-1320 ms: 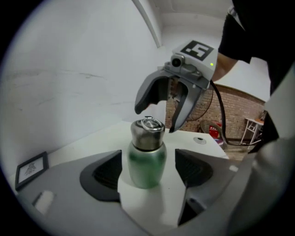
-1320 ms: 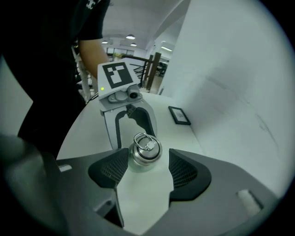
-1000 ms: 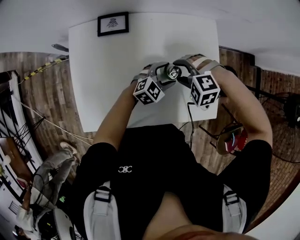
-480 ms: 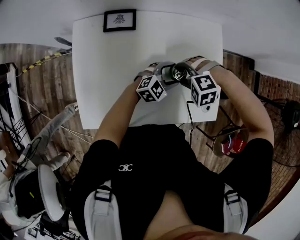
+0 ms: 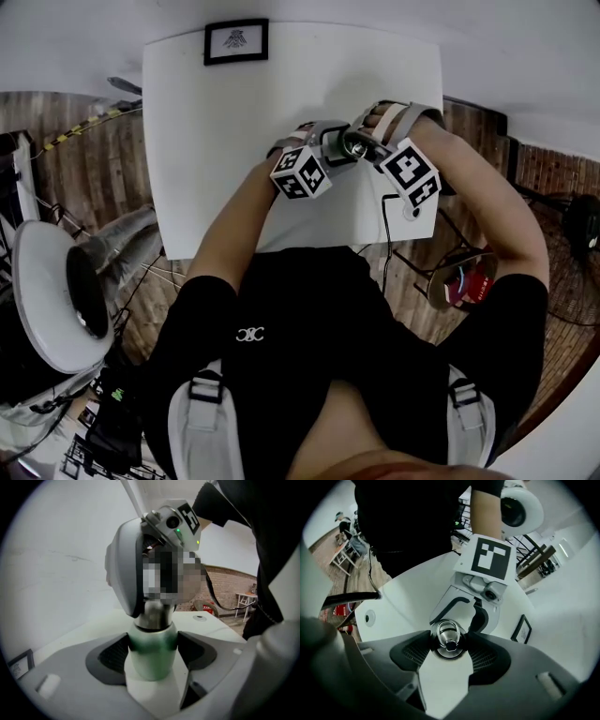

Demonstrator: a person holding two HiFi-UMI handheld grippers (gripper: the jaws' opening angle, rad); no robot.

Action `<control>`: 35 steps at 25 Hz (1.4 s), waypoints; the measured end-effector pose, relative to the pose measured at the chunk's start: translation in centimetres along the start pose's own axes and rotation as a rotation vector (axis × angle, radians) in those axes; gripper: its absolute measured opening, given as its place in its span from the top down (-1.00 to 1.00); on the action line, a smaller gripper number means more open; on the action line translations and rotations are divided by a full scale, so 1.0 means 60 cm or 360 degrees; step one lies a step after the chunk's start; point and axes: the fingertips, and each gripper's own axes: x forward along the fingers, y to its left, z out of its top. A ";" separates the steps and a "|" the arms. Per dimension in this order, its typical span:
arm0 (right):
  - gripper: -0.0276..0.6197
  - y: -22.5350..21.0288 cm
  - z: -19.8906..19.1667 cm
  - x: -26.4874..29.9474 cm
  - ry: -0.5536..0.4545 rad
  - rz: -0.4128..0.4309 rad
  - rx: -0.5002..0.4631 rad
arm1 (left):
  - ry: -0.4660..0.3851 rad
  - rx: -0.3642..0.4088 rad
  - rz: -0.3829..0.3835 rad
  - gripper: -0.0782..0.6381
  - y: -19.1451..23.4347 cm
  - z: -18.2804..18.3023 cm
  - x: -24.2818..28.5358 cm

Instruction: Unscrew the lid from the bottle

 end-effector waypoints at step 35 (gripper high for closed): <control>0.13 -0.031 -0.032 -0.050 -0.0717 -0.1395 0.2560 | 0.0036 -0.0027 -0.0006 -0.29 0.001 -0.001 0.000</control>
